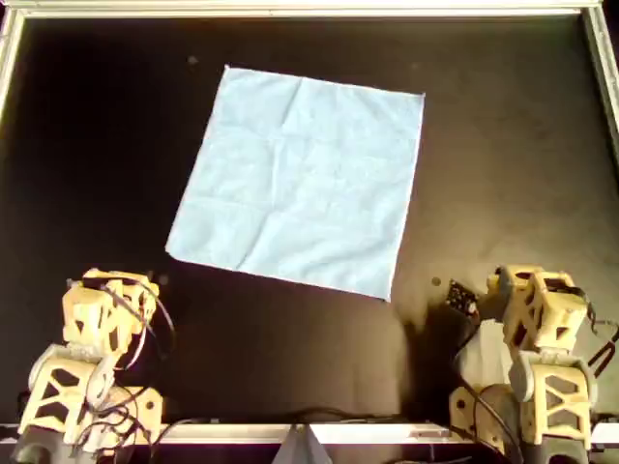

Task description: Fold a cloth

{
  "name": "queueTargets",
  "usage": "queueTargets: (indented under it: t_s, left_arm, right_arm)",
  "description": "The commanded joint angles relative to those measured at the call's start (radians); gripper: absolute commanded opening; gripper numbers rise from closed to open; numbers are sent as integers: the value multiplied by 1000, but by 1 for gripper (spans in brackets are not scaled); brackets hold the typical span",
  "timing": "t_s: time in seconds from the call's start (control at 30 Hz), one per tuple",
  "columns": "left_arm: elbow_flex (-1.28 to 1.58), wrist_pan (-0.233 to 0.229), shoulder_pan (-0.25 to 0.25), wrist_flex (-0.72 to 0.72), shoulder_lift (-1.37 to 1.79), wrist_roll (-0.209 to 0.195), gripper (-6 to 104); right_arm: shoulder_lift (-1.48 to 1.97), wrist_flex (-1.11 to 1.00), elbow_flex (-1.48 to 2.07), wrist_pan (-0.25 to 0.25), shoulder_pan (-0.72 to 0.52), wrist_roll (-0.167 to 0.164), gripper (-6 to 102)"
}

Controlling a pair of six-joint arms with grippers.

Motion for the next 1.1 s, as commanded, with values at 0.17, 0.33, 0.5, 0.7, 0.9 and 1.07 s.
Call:
queueTargets:
  t_s: [0.17, 0.33, 0.5, 0.7, 0.9, 1.07]
  left_arm:
    - [-12, -5, 21, 2, 0, -5, 46]
    - [-12, -5, 21, 2, 0, -5, 46]
    - [-12, 5, 12, 2, 0, -6, 46]
    - [-12, 6, 11, 0, 20, 5, 46]
    - [-20, 6, 14, -49, 21, -6, 47]
    - [-20, 8, 9, -57, 21, -9, 47]
  right_arm:
    - [40, 0, 14, -6, 5, 9, 2]
    - [40, 0, 14, -6, 0, 9, 3]
    - [40, -3, 14, -8, 5, 11, 3]
    - [41, -98, -2, -8, 5, 11, 3]
    - [41, -304, -112, -9, 6, 11, 3]
    - [40, -311, -149, -38, 12, 12, 3]
